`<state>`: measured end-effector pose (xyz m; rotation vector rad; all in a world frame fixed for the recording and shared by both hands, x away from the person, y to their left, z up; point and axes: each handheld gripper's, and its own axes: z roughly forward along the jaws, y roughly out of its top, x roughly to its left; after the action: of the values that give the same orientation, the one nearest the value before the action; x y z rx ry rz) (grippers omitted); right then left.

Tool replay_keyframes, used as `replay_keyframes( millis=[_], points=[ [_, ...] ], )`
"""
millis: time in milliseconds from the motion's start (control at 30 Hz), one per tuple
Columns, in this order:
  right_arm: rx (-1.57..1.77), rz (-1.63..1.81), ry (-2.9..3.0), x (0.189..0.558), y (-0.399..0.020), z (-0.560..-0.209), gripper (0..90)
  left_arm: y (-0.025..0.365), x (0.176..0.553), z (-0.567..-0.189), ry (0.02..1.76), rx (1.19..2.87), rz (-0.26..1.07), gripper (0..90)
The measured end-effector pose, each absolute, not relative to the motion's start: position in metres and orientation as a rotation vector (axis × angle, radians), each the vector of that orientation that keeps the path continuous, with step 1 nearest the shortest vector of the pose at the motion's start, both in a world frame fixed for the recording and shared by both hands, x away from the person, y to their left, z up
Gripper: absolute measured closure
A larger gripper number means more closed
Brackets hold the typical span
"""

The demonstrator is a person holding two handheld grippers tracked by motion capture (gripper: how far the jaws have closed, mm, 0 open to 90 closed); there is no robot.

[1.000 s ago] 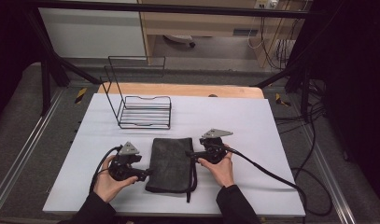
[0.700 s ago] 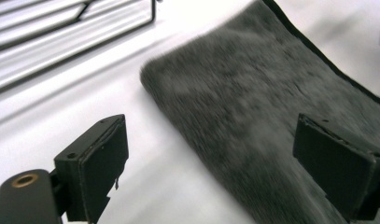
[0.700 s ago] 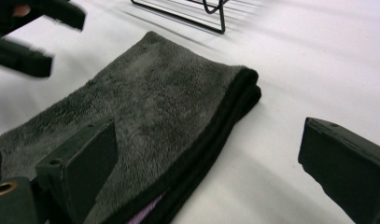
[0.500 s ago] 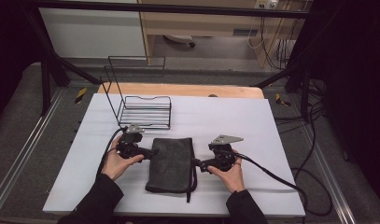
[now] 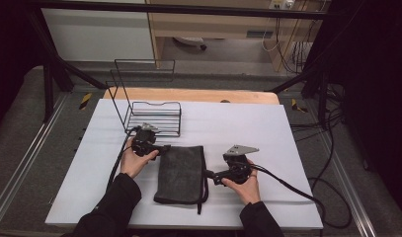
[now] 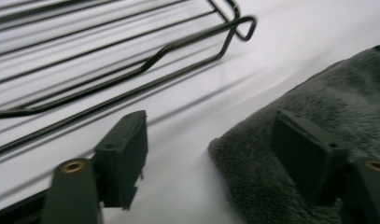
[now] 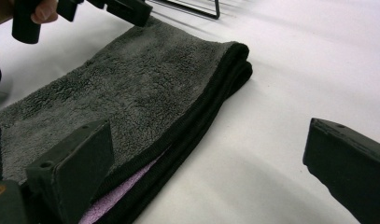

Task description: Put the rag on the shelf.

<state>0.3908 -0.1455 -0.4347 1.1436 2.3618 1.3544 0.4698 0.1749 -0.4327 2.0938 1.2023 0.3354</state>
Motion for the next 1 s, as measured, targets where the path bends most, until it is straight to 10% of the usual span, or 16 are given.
replay_keyframes(
  millis=[1000],
  points=[
    [1.215, 1.362, 2.293, 0.421, -0.136, -0.431, 2.5, 0.164, 0.456, -0.443, 1.209, 2.095, 0.250, 72.8]
  ],
)
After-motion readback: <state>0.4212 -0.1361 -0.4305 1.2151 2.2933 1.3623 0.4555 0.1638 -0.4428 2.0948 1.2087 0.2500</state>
